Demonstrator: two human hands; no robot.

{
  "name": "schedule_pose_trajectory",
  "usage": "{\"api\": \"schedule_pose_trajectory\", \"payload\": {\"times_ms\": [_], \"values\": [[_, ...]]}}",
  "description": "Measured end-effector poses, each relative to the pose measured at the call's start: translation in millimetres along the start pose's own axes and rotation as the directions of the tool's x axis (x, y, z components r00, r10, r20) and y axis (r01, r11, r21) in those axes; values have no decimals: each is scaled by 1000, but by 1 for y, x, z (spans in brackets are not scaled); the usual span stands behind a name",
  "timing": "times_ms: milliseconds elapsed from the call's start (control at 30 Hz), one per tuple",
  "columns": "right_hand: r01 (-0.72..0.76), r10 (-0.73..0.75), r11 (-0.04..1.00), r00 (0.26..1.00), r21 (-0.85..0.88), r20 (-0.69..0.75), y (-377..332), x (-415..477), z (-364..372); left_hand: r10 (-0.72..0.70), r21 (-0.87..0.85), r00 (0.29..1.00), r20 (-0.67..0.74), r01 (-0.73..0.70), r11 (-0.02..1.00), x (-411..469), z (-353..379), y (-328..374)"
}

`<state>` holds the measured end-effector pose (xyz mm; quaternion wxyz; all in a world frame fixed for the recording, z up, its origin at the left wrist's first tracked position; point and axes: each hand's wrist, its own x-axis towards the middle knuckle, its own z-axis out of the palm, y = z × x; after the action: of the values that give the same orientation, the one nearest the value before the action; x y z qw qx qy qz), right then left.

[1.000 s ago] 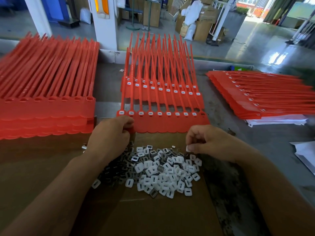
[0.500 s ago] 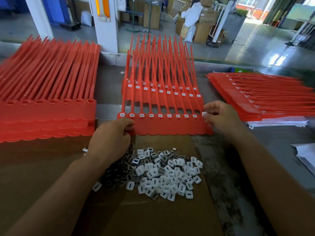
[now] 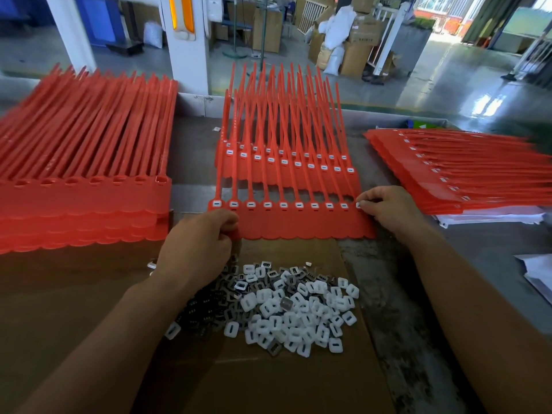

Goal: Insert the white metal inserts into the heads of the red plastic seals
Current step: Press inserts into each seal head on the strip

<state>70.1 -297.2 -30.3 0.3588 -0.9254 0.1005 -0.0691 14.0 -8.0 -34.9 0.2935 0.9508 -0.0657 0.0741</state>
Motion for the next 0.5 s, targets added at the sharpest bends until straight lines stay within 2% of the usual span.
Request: {"api": "schedule_pose_trajectory", "payload": {"times_ms": [500], "values": [[7, -6, 1000, 1000, 28, -19, 0, 0, 1, -8, -3, 1000, -8, 8, 1000, 0, 1, 0]]}}
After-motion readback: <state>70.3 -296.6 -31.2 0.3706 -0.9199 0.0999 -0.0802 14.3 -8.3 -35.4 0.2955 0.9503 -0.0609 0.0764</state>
